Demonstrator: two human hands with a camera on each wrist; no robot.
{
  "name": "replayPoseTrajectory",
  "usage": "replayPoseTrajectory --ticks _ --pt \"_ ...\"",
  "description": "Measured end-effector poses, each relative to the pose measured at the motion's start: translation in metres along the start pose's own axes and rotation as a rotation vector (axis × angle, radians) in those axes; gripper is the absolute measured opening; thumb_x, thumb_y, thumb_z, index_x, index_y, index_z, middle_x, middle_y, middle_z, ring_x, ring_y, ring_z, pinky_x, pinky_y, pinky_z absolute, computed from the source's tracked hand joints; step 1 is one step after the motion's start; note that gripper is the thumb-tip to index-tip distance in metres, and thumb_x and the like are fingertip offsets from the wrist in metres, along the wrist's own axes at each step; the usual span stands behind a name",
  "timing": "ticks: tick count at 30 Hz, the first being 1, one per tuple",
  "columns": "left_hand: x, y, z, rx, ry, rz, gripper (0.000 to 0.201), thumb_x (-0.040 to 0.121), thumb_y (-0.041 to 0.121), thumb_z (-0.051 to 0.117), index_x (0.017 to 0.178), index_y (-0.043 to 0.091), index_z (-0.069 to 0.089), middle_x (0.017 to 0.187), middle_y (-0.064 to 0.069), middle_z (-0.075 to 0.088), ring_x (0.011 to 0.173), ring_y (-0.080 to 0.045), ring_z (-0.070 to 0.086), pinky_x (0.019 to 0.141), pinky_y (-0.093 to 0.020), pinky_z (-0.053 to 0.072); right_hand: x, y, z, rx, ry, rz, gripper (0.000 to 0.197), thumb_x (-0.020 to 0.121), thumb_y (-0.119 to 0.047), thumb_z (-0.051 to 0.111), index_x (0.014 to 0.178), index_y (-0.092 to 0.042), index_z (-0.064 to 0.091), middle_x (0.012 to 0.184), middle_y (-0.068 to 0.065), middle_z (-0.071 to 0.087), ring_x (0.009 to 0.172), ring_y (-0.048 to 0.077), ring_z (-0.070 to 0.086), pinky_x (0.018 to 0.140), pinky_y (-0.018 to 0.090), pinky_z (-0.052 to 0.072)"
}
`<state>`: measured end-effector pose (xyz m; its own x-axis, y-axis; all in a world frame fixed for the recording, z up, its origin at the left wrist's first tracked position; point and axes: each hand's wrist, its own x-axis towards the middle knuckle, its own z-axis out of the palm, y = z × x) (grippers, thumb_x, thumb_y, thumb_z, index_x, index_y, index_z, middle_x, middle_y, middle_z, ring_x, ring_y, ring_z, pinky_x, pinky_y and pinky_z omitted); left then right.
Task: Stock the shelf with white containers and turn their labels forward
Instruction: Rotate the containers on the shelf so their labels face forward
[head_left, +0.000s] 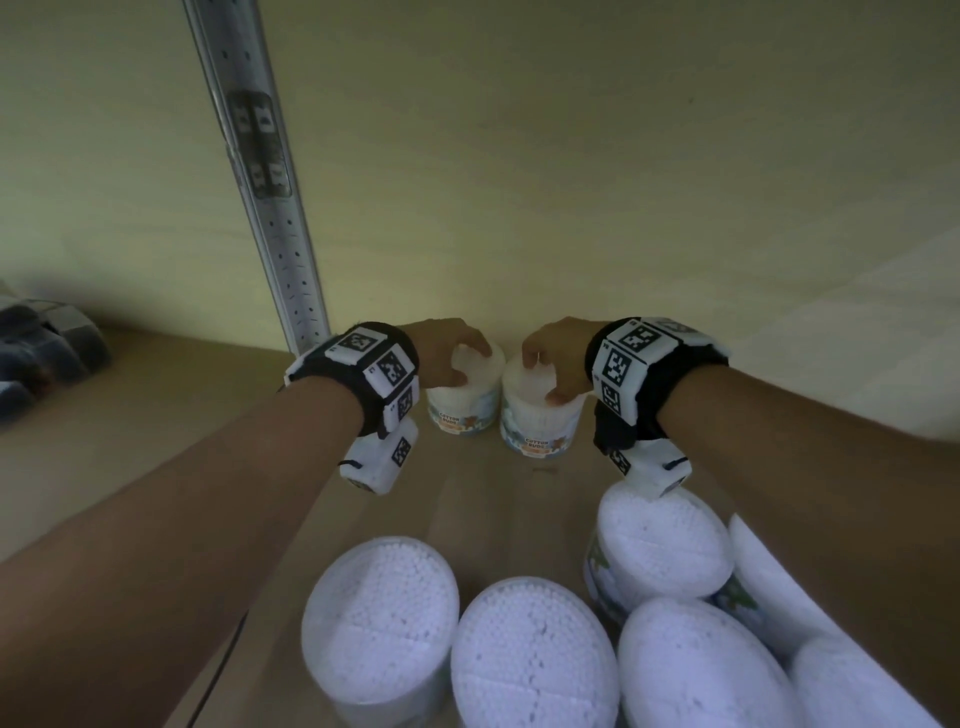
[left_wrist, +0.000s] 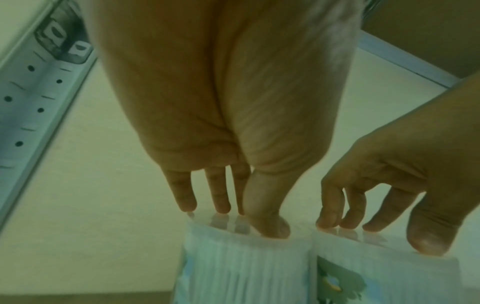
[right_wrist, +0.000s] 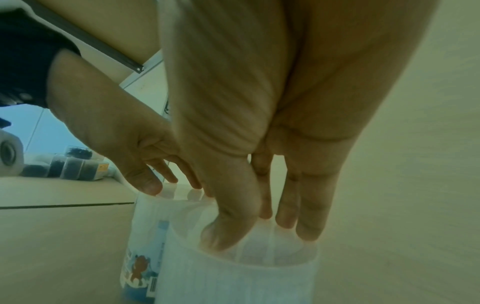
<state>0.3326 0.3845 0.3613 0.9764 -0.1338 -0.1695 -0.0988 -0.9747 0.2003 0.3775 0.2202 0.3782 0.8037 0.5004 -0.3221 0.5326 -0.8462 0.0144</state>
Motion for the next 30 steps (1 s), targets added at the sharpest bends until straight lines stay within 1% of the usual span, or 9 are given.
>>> replayPoseTrajectory --ticks 4,9,13,19,23,25,26,27,30 --pt "-0.015 0.005 0.000 0.028 -0.020 0.009 0.051 0.092 0.018 0.058 0.141 0.018 0.042 0.147 -0.007 0.035 0.136 -0.026 0.037 0.109 -0.034 0.033 -0.018 -0.005 0.004 -0.024 0.069 -0.064 0.055 0.085 -0.015 0.069 0.136 -0.010 0.049 0.137 0.009 0.052 0.126 0.024 0.052 0.095 0.028 0.045" --pt "-0.041 0.014 0.000 0.079 -0.070 0.014 0.054 0.090 0.019 0.062 0.140 0.015 0.041 0.145 -0.009 0.037 0.132 -0.026 0.040 0.106 -0.033 0.036 -0.039 -0.021 0.007 -0.007 -0.046 -0.076 0.054 0.094 -0.014 0.057 0.142 0.003 0.038 0.149 0.014 0.040 0.136 0.024 0.042 0.106 0.028 0.036" --pt "-0.065 0.023 0.001 0.085 -0.083 0.022 0.055 0.088 0.017 0.065 0.138 0.013 0.043 0.143 -0.011 0.040 0.130 -0.026 0.042 0.103 -0.030 0.036 -0.066 -0.023 0.016 -0.084 0.042 -0.097 0.056 0.085 -0.016 0.069 0.136 -0.013 0.048 0.139 0.008 0.050 0.127 0.023 0.051 0.097 0.027 0.044" --pt "-0.101 0.036 0.009 0.060 -0.079 0.003 0.058 0.086 0.014 0.067 0.138 0.013 0.043 0.144 -0.008 0.041 0.131 -0.025 0.043 0.104 -0.030 0.037 -0.095 -0.039 0.026 -0.091 0.042 -0.083 0.066 0.079 -0.019 0.074 0.137 -0.017 0.045 0.137 0.005 0.051 0.124 0.024 0.053 0.094 0.028 0.045" --pt "-0.122 0.043 0.012 0.041 -0.088 -0.003 0.058 0.084 0.011 0.068 0.136 0.012 0.043 0.145 -0.008 0.043 0.129 -0.024 0.045 0.099 -0.027 0.038 -0.088 -0.041 0.042 -0.151 -0.016 -0.074 0.115 0.033 -0.054 0.087 0.125 -0.068 0.019 0.139 -0.009 0.048 0.101 0.022 0.062 0.077 0.036 0.054" --pt "-0.130 0.048 0.013 0.052 -0.088 -0.005 0.058 0.084 0.010 0.068 0.136 0.012 0.043 0.144 -0.008 0.043 0.128 -0.025 0.046 0.097 -0.027 0.039 -0.072 -0.027 0.057 -0.182 -0.021 -0.133 0.111 0.048 -0.044 0.089 0.134 -0.058 0.021 0.141 -0.006 0.046 0.106 0.025 0.060 0.082 0.040 0.055" --pt "-0.134 0.051 0.014 0.059 -0.088 -0.004 0.057 0.085 0.010 0.067 0.136 0.011 0.043 0.144 -0.008 0.043 0.128 -0.025 0.046 0.097 -0.028 0.039 -0.063 -0.020 0.067 -0.134 -0.055 -0.094 0.096 0.067 -0.029 0.084 0.144 -0.038 0.026 0.143 0.000 0.044 0.117 0.028 0.055 0.092 0.037 0.051" --pt "-0.138 0.054 0.015 0.058 -0.090 -0.004 0.056 0.086 0.008 0.065 0.136 0.010 0.043 0.144 -0.009 0.042 0.128 -0.025 0.045 0.097 -0.029 0.039 -0.125 -0.048 0.037 -0.101 -0.120 -0.078 0.077 0.082 -0.017 0.072 0.146 -0.018 0.030 0.145 0.007 0.041 0.126 0.027 0.049 0.099 0.033 0.043" --pt "-0.147 0.058 0.019 0.043 -0.080 -0.019 0.053 0.086 0.006 0.064 0.135 0.010 0.043 0.143 -0.010 0.043 0.128 -0.027 0.046 0.099 -0.032 0.040 -0.157 -0.058 0.028 -0.120 -0.078 -0.125 0.055 0.092 -0.009 0.059 0.141 -0.002 0.036 0.146 0.015 0.040 0.131 0.027 0.045 0.102 0.030 0.038"
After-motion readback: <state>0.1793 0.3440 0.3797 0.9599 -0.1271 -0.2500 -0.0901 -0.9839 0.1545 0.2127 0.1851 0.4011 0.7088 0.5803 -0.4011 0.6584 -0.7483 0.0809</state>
